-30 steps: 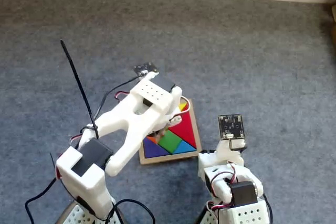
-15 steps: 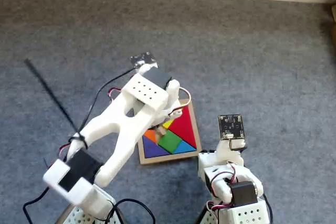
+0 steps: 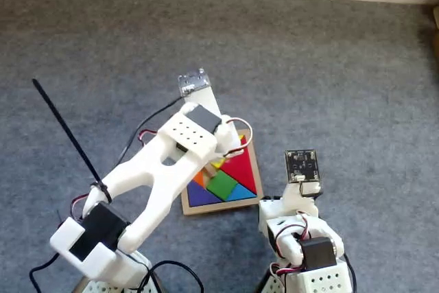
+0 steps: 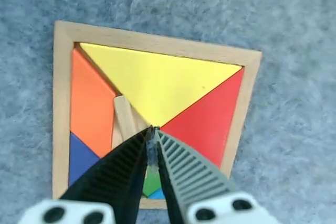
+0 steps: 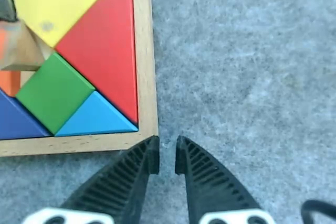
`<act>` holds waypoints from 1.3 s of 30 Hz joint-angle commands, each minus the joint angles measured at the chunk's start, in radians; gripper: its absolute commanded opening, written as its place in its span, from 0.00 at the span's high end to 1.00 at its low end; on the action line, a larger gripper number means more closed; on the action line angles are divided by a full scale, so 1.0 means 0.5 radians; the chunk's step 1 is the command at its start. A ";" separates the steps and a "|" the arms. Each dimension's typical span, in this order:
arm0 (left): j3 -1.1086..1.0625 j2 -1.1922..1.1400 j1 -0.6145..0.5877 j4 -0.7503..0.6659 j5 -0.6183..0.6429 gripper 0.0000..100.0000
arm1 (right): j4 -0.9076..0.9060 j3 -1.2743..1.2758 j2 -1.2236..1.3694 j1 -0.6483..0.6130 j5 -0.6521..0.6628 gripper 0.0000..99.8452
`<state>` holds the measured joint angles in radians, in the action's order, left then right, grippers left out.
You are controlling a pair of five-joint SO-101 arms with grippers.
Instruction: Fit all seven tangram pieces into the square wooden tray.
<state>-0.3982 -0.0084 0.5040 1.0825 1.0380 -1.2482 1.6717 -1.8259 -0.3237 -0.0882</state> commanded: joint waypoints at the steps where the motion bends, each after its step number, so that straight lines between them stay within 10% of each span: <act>1: -0.017 0.094 0.026 -0.028 -0.025 0.99 | -0.023 0.284 -0.051 0.014 -0.006 0.94; 39: -0.060 -0.124 0.017 0.129 -0.239 0.99 | -0.023 0.284 -0.051 0.014 -0.006 0.94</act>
<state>-0.4626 -0.0269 0.5025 1.1853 0.9275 -1.2482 1.6717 -1.8259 -0.3237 -0.0882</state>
